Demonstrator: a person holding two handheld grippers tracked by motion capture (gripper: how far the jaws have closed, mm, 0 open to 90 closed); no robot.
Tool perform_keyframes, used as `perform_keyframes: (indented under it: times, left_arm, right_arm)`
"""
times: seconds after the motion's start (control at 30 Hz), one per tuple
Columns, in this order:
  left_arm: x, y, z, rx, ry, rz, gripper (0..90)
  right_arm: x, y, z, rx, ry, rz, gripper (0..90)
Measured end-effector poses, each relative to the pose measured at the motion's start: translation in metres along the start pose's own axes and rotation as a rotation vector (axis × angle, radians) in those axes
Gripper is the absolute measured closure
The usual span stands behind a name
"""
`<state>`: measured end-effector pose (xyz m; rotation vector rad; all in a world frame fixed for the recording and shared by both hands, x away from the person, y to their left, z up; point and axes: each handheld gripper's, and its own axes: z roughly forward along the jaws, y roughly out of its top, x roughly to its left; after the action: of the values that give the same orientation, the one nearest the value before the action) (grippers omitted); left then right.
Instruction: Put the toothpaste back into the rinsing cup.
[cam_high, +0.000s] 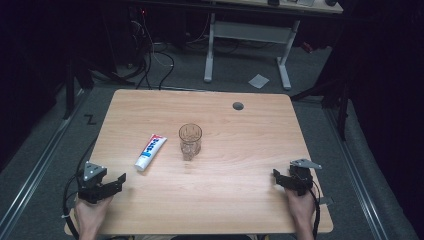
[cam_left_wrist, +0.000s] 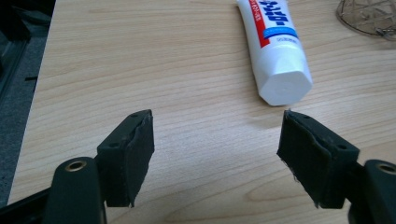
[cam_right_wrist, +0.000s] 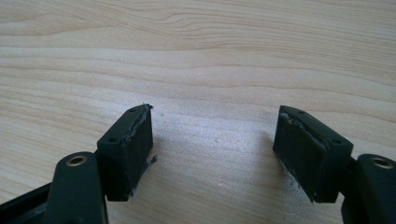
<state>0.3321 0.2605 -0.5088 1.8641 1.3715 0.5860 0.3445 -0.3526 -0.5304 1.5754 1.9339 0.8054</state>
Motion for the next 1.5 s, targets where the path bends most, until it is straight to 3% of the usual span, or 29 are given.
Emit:
perform_keyframes:
  times: [0.23,0.53,0.87,1.5]
  left_arm:
    - [-0.008,0.014,-0.008,0.033,-0.016,0.032,25.2]
    - [-0.031,0.037,-0.006,0.108,-0.03,0.092,21.3]
    - [-0.048,0.055,0.006,0.105,-0.042,0.12,19.8]
    - [-0.054,0.08,0.028,0.14,-0.05,0.135,19.9]
  right_arm:
    - [0.0,0.0,0.0,0.0,0.001,0.0,28.1]
    - [0.0,0.0,0.0,0.0,0.005,-0.003,28.3]
    - [0.001,0.0,0.0,-0.001,0.003,-0.003,28.1]
    - [0.0,0.0,0.0,0.001,0.003,-0.002,28.0]
